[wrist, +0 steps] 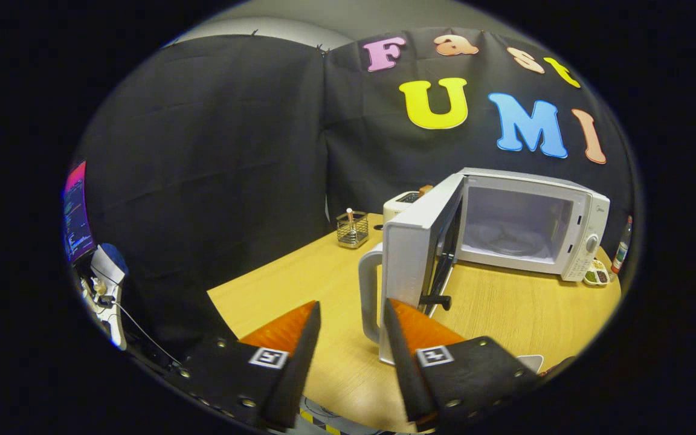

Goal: Open the microwave, put the food inside, and close the microwave door.

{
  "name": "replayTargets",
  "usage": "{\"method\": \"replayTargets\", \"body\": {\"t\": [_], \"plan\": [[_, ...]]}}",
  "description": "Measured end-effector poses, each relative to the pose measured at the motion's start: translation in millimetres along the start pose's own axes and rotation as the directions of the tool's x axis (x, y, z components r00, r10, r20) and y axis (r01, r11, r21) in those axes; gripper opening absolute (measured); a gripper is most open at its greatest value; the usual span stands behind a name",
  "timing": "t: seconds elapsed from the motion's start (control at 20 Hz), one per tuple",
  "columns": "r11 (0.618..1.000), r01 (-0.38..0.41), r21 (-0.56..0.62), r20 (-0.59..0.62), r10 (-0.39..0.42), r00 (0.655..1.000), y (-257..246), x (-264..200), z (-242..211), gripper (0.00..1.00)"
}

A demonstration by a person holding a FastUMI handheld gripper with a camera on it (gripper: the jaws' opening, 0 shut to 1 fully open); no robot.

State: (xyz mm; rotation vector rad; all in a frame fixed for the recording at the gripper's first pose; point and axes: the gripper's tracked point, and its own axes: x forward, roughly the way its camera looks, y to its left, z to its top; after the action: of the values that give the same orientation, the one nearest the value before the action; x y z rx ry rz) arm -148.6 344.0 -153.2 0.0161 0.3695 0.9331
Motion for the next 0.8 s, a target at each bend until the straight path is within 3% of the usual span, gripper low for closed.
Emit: {"method": "replayTargets", "body": {"t": [0.1,0.4,0.8], "plan": [[0.999,0.042,-0.006,0.049,-0.041,0.998,-21,-21,13,0.99],[0.979,0.175,0.105,0.097,-0.185,0.978,-97,-69,26,0.97],[0.902,0.367,0.227,0.017,-0.381,0.925,-188,-120,-25,1.0]]}}
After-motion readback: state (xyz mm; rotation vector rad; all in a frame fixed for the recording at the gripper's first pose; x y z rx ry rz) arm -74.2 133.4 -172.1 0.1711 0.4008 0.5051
